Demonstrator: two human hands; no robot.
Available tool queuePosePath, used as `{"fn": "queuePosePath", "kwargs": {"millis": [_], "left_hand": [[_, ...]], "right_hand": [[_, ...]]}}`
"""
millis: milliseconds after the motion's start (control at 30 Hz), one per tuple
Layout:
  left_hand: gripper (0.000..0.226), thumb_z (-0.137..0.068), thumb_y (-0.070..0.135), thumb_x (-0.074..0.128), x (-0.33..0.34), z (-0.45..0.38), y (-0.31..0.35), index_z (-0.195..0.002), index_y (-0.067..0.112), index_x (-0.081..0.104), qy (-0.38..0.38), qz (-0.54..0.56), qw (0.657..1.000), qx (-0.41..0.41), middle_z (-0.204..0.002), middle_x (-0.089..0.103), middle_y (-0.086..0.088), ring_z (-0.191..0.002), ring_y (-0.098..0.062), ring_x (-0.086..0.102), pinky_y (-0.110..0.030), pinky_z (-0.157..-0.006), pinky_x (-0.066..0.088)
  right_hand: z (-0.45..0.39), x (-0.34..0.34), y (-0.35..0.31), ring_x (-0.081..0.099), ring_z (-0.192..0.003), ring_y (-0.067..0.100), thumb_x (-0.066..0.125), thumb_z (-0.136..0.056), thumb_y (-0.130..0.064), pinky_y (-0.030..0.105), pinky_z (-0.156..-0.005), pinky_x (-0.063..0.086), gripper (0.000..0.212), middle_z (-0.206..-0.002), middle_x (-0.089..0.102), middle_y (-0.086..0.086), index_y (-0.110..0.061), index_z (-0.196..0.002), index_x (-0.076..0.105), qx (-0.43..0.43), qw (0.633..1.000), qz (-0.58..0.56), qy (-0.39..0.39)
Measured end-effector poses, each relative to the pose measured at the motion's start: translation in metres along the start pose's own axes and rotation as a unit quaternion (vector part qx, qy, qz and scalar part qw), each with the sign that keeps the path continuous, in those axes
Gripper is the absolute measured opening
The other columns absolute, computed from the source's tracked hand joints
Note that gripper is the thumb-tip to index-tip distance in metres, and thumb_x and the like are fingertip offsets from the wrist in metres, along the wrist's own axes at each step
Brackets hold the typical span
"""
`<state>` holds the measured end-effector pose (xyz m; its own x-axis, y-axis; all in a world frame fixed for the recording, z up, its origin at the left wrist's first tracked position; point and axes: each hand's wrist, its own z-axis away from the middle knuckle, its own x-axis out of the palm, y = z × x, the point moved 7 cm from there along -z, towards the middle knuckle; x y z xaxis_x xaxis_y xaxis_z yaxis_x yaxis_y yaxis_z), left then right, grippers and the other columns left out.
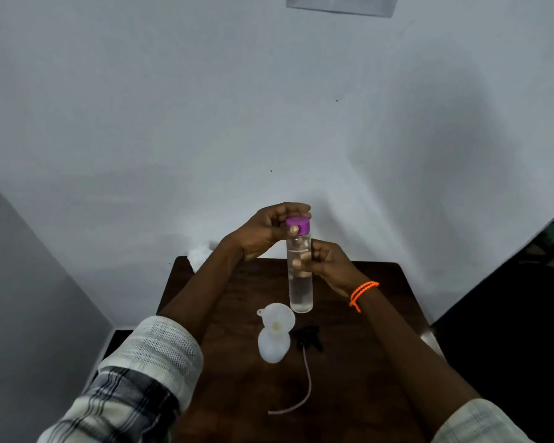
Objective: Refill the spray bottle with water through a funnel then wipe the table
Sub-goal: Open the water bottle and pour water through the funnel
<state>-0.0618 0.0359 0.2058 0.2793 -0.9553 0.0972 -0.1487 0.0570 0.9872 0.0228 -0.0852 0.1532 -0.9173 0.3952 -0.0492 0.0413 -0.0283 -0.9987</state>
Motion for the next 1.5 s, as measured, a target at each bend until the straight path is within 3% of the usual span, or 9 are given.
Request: {"fn": "queuePosePath", "kwargs": {"millis": [267, 367, 533, 800, 1000, 1100, 1200, 1400, 1500], "left_hand": [[0.042, -0.084, -0.002, 0.069, 0.001, 0.019, 0.001, -0.124, 0.004, 0.058, 0.022, 0.002, 1.000, 0.012, -0.128, 0.064, -0.019, -0.116, -0.028, 0.062, -0.038, -0.092, 0.053], [0.035, -0.078, 0.002, 0.077, -0.001, 0.023, -0.001, -0.109, 0.011, 0.064, 0.070, -0.031, 0.997, 0.012, -0.105, 0.067, -0.007, -0.097, -0.021, 0.064, -0.036, -0.084, 0.052], [0.050, -0.065, 0.014, 0.093, -0.003, 0.028, -0.001, -0.106, 0.017, 0.066, 0.158, -0.106, 0.982, 0.002, -0.095, 0.064, -0.001, -0.084, -0.009, 0.065, -0.024, -0.076, 0.056], [0.058, -0.076, -0.008, 0.077, 0.001, 0.033, 0.003, -0.126, 0.018, 0.063, 0.166, -0.046, 0.985, 0.027, -0.119, 0.070, -0.007, -0.107, -0.023, 0.070, -0.037, -0.090, 0.058], [0.071, -0.063, 0.021, 0.093, 0.003, 0.030, 0.001, -0.127, 0.029, 0.062, 0.209, -0.145, 0.967, 0.038, -0.107, 0.067, 0.000, -0.098, -0.012, 0.068, -0.019, -0.081, 0.055], [0.063, -0.077, 0.002, 0.079, 0.011, 0.025, -0.002, -0.133, 0.022, 0.060, 0.149, -0.118, 0.981, 0.027, -0.124, 0.066, 0.000, -0.115, -0.013, 0.064, -0.018, -0.088, 0.053], [0.055, -0.078, -0.011, 0.072, 0.007, 0.023, -0.004, -0.126, 0.014, 0.067, 0.145, -0.099, 0.984, 0.030, -0.122, 0.071, -0.003, -0.113, -0.018, 0.067, -0.031, -0.096, 0.055], [0.062, -0.058, 0.028, 0.095, -0.006, 0.021, -0.005, -0.115, 0.032, 0.070, 0.221, -0.181, 0.958, 0.023, -0.102, 0.070, 0.003, -0.089, -0.015, 0.070, -0.027, -0.083, 0.058], [0.062, -0.069, 0.027, 0.088, -0.004, 0.018, -0.006, -0.126, 0.033, 0.063, 0.196, -0.159, 0.968, 0.011, -0.117, 0.065, 0.002, -0.106, -0.010, 0.065, -0.021, -0.087, 0.054]], "right_hand": [[0.019, 0.014, 0.002, 0.072, -0.102, 0.040, 0.081, -0.082, -0.006, 0.060, -0.094, 0.055, 0.032, -0.106, 0.076, 0.019, -0.008, -0.113, 0.073, -0.024, 0.999, 0.026, 0.039], [0.022, 0.020, 0.000, 0.074, -0.098, 0.031, 0.087, -0.075, -0.022, 0.058, -0.092, 0.057, 0.034, -0.100, 0.078, 0.010, -0.016, -0.107, 0.075, -0.041, 0.993, 0.088, 0.071], [0.024, 0.024, -0.001, 0.075, -0.095, 0.023, 0.090, -0.072, -0.021, 0.055, -0.092, 0.058, 0.035, -0.097, 0.079, 0.004, -0.019, -0.104, 0.076, -0.045, 0.988, 0.110, 0.095], [0.027, 0.015, -0.010, 0.075, -0.099, 0.023, 0.089, -0.072, -0.020, 0.054, -0.094, 0.057, 0.040, -0.104, 0.079, 0.003, -0.019, -0.110, 0.076, -0.059, 0.987, 0.083, 0.122], [0.026, 0.010, -0.009, 0.076, -0.094, 0.021, 0.090, -0.071, -0.018, 0.051, -0.091, 0.058, 0.037, -0.098, 0.079, 0.003, -0.017, -0.105, 0.075, -0.062, 0.983, 0.117, 0.129], [0.025, 0.007, -0.009, 0.076, -0.094, 0.022, 0.090, -0.070, -0.020, 0.052, -0.091, 0.058, 0.037, -0.098, 0.079, 0.003, -0.019, -0.104, 0.076, -0.058, 0.983, 0.115, 0.133], [0.024, 0.005, -0.008, 0.076, -0.095, 0.021, 0.090, -0.072, -0.015, 0.049, -0.091, 0.059, 0.038, -0.099, 0.079, 0.003, -0.018, -0.107, 0.076, -0.056, 0.984, 0.108, 0.134], [0.021, 0.003, -0.005, 0.076, -0.094, 0.019, 0.091, -0.071, -0.017, 0.046, -0.090, 0.060, 0.039, -0.098, 0.079, 0.002, -0.019, -0.107, 0.076, -0.046, 0.983, 0.124, 0.125], [0.019, 0.003, -0.006, 0.076, -0.093, 0.017, 0.091, -0.071, -0.020, 0.045, -0.089, 0.060, 0.037, -0.098, 0.079, -0.001, -0.020, -0.106, 0.076, -0.048, 0.982, 0.134, 0.124]]}}
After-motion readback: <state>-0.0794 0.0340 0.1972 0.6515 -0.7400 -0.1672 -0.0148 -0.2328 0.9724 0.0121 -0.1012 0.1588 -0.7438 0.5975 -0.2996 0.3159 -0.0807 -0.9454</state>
